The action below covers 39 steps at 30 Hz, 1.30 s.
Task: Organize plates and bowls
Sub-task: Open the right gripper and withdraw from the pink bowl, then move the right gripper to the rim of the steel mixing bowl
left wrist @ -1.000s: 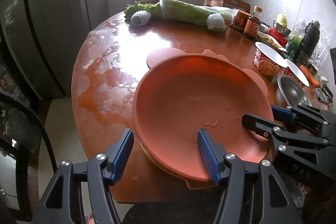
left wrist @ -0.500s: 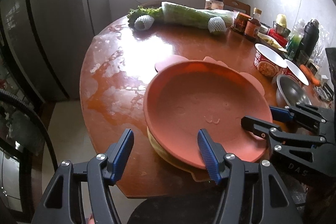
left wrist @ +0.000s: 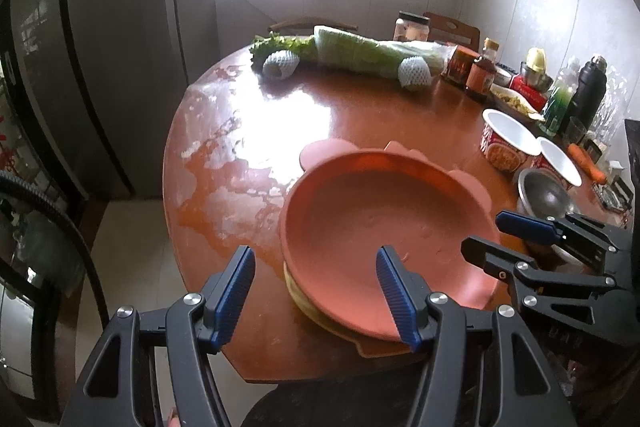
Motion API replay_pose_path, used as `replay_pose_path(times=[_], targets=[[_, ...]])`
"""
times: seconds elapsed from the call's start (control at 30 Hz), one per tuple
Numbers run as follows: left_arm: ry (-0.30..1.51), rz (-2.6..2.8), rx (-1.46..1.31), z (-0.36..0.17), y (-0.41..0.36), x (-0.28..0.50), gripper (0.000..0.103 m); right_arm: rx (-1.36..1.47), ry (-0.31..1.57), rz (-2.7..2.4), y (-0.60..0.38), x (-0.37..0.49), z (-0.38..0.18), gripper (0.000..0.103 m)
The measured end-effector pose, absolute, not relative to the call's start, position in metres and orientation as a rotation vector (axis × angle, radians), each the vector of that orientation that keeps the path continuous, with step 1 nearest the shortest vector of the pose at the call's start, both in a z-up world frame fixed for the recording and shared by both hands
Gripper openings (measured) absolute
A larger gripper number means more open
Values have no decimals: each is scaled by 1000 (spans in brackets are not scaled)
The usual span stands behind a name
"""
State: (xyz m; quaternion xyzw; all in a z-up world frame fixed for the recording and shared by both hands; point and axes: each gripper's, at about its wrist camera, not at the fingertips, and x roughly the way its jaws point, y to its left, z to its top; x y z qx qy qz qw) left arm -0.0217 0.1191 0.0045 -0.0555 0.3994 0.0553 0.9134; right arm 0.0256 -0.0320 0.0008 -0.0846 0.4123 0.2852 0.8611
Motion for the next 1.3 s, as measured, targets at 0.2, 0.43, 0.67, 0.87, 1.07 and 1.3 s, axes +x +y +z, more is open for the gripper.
replay_pose_path(times=[0.2, 0.43, 0.67, 0.87, 1.07, 1.3], targets=[[790, 96, -112, 20, 107, -20, 63, -151, 809, 595, -46, 19, 17, 55], [759, 77, -93, 37, 88, -17, 63, -128, 735, 550, -70, 14, 36, 59], [729, 45, -79, 53, 61, -13, 63, -98, 671, 510, -98, 10, 53, 66], [717, 9, -53, 59, 34, -6, 63, -54, 631, 469, -129, 5, 63, 67], [709, -18, -34, 63, 8, 1, 63, -30, 576, 398, -161, 2, 75, 68], [707, -53, -23, 65, -20, 8, 63, 11, 555, 334, -199, 0, 77, 68]])
